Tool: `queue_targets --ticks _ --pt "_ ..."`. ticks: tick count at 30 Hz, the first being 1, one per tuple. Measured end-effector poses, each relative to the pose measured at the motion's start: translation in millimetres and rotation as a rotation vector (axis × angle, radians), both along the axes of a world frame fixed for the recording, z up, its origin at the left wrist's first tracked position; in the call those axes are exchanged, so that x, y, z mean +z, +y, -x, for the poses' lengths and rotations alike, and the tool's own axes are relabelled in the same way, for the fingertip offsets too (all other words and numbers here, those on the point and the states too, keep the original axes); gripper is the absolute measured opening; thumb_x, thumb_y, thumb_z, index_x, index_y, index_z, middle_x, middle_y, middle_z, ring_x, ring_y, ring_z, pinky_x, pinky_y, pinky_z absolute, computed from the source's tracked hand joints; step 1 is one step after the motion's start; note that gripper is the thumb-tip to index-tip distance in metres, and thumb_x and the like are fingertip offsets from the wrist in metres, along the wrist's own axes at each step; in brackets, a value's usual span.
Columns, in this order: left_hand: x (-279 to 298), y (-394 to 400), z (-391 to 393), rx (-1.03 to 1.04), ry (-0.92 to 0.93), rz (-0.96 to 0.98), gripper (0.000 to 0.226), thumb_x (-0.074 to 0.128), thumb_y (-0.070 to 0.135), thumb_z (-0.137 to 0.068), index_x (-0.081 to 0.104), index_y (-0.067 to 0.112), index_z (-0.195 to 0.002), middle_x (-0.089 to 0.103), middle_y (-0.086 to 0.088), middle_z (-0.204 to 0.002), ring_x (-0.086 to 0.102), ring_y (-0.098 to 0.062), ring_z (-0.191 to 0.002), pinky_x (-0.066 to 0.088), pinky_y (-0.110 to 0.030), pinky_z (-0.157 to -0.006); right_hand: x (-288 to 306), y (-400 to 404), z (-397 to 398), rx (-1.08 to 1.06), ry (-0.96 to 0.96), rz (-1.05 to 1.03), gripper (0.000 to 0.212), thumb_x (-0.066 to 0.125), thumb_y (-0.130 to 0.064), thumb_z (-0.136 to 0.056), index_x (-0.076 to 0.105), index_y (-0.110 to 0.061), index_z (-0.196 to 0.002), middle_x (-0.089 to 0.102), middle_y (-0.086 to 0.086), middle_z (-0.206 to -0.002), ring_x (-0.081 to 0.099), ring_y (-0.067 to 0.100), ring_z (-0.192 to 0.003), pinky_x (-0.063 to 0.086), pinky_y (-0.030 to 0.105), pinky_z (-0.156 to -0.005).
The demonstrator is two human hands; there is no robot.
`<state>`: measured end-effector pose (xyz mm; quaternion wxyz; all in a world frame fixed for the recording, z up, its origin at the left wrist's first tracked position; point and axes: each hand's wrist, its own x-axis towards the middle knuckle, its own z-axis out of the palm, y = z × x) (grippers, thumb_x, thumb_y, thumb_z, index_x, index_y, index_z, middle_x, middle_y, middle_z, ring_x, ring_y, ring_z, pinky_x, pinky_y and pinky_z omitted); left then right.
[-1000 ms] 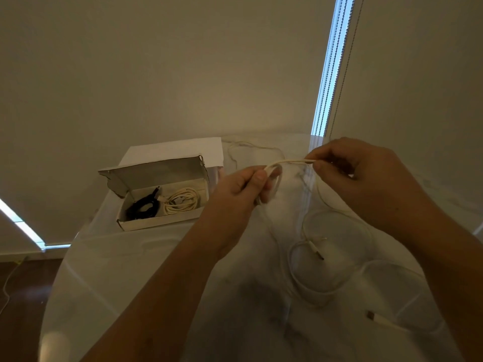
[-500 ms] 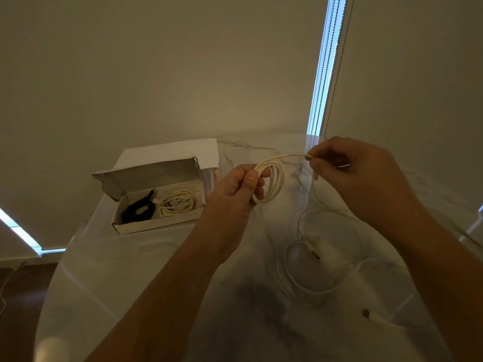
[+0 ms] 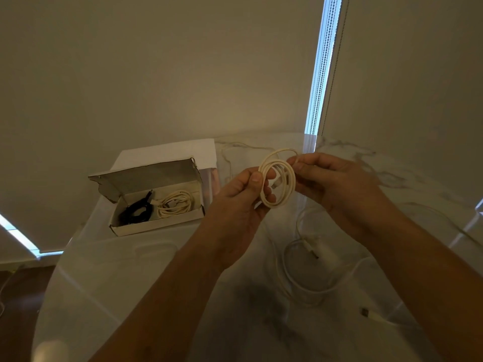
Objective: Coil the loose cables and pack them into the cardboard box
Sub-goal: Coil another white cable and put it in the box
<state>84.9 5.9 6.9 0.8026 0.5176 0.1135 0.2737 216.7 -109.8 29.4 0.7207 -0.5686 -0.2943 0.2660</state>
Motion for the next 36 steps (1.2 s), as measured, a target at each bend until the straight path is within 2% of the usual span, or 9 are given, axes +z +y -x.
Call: queue_targets --ticks 3,6,12,16,20,23,27,30,36 --pt "0.9 -1.3 0.1 -0.014 0.01 -0.003 0.029 0.042 0.016 -0.105 0.067 0.003 -0.114 0.071 -0.011 -0.109 0.064 -0.022 -0.102 0.056 -0.027 -0.088 0.4 0.2 2.1 0.11 0.132 0.015 0.024 0.06 -0.008 -0.093 0.068 0.003 -0.112 0.073 0.018 -0.107 0.072 0.026 -0.098 0.058 0.028 -0.08" --pt "0.5 -0.5 0.2 -0.016 0.024 -0.004 0.033 0.04 0.016 -0.106 0.062 -0.001 -0.124 0.066 -0.019 -0.125 0.063 -0.026 -0.114 0.055 -0.032 -0.096 -1.2 0.3 1.4 0.204 0.174 0.101 0.026 0.057 -0.014 -0.096 0.069 -0.003 -0.117 0.072 0.016 -0.113 0.07 0.026 -0.105 0.058 0.032 -0.085" --pt "-2.2 2.6 0.6 0.003 0.054 -0.05 0.034 0.039 0.019 -0.106 0.061 -0.002 -0.122 0.067 -0.017 -0.116 0.064 -0.025 -0.108 0.053 -0.031 -0.093 0.7 2.7 7.5 0.257 0.192 0.223 0.035 0.051 -0.03 -0.092 0.067 -0.009 -0.115 0.069 0.007 -0.1 0.063 0.018 -0.087 0.044 0.038 -0.087" --pt "-4.1 2.7 0.3 -0.002 0.046 -0.073 0.033 0.039 0.019 -0.107 0.061 -0.003 -0.12 0.066 -0.017 -0.11 0.062 -0.025 -0.103 0.053 -0.033 -0.095 1.5 3.8 15.2 0.294 0.112 0.25 0.046 0.061 -0.049 -0.084 0.069 -0.018 -0.118 0.072 0.003 -0.107 0.065 0.017 -0.092 0.043 0.038 -0.09" --pt "-4.7 1.9 0.6 0.004 0.053 -0.093 0.034 0.039 0.018 -0.106 0.062 -0.004 -0.119 0.069 -0.01 -0.104 0.066 -0.015 -0.091 0.055 -0.028 -0.088 -2.6 6.3 18.9 0.241 -0.051 0.291 0.04 0.073 -0.039 -0.078 0.07 -0.024 -0.116 0.073 0.003 -0.111 0.065 0.024 -0.105 0.05 0.035 -0.086" --pt "-4.8 2.0 -0.4 0.065 0.068 -0.122 0.029 0.041 0.019 -0.106 0.067 0.005 -0.105 0.071 -0.004 -0.099 0.067 -0.01 -0.087 0.053 -0.026 -0.082 -1.3 4.9 16.0 0.201 -0.172 0.276 0.034 0.073 -0.021 -0.086 0.067 -0.023 -0.119 0.075 0.001 -0.106 0.069 0.017 -0.099 0.051 0.028 -0.079" --pt "-5.0 3.8 -2.1 0.174 0.105 -0.156 0.029 0.043 0.02 -0.106 0.069 0.014 -0.095 0.067 0.007 -0.085 0.062 -0.003 -0.077 0.051 -0.025 -0.08 3.0 -1.9 9.7 -0.023 -0.617 0.426 0.023 0.075 -0.033 -0.084 0.069 -0.031 -0.106 0.072 -0.01 -0.089 0.067 -0.002 -0.077 0.05 0.015 -0.067" --pt "-5.3 4.4 -2.7 0.229 0.118 -0.161 0.028 0.045 0.02 -0.105 0.07 0.015 -0.093 0.064 0.0 -0.089 0.056 -0.009 -0.08 0.05 -0.028 -0.084 7.2 -7.8 8.2 -0.131 -0.835 0.464 0.008 0.073 -0.034 -0.085 0.074 -0.029 -0.092 0.07 -0.013 -0.08 0.064 0.0 -0.075 0.047 0.011 -0.065" --pt "-1.5 6.2 -2.1 0.235 0.108 -0.081 0.028 0.046 0.016 -0.105 0.07 0.009 -0.092 0.063 -0.004 -0.092 0.055 -0.012 -0.079 0.051 -0.03 -0.087 19.6 -21.3 -8.3 -0.358 -1.179 0.416 0.007 0.063 -0.031 -0.093 0.07 -0.029 -0.093 0.059 -0.013 -0.085 0.047 0.002 -0.071 0.031 0.012 -0.066"
